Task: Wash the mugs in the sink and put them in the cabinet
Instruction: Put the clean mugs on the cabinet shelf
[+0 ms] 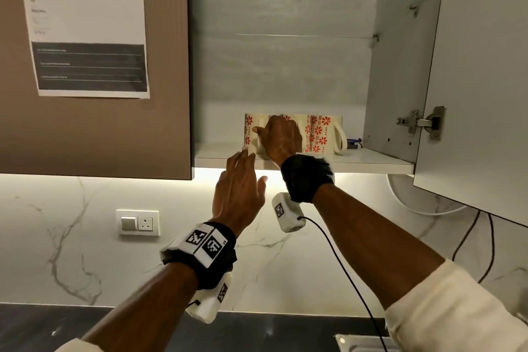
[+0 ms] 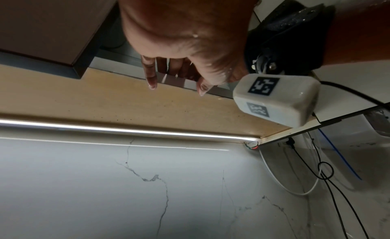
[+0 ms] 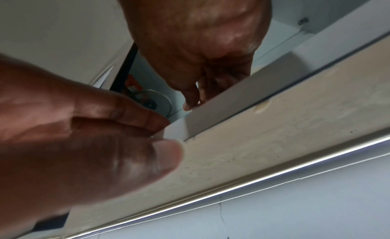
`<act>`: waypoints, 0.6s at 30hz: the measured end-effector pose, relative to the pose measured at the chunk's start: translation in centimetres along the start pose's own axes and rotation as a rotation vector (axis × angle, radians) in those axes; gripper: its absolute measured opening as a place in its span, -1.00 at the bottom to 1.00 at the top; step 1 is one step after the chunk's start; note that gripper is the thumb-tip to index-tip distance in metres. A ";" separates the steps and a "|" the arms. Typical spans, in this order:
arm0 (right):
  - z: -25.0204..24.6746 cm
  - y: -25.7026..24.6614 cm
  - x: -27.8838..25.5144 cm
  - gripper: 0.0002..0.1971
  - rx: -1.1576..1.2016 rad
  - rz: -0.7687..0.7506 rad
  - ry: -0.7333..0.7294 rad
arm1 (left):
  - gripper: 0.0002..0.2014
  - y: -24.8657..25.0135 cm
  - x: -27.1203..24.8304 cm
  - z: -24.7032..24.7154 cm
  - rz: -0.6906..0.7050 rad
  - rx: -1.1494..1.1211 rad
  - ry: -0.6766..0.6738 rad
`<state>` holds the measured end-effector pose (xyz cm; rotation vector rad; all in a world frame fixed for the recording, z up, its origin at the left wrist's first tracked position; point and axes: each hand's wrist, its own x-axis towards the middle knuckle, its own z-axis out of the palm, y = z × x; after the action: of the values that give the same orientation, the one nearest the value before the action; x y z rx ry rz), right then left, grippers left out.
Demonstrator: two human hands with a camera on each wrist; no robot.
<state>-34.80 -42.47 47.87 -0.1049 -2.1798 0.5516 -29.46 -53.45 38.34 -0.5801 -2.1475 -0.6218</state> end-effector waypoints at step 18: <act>-7.4 9.5 -11.4 -0.54 0.212 0.108 0.299 | -0.35 6.5 -6.5 1.9 0.042 -0.141 -0.255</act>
<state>-23.08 -34.31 39.40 -0.1799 -1.8230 0.7733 -23.05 -48.53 33.58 -0.8170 -2.3330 -0.7124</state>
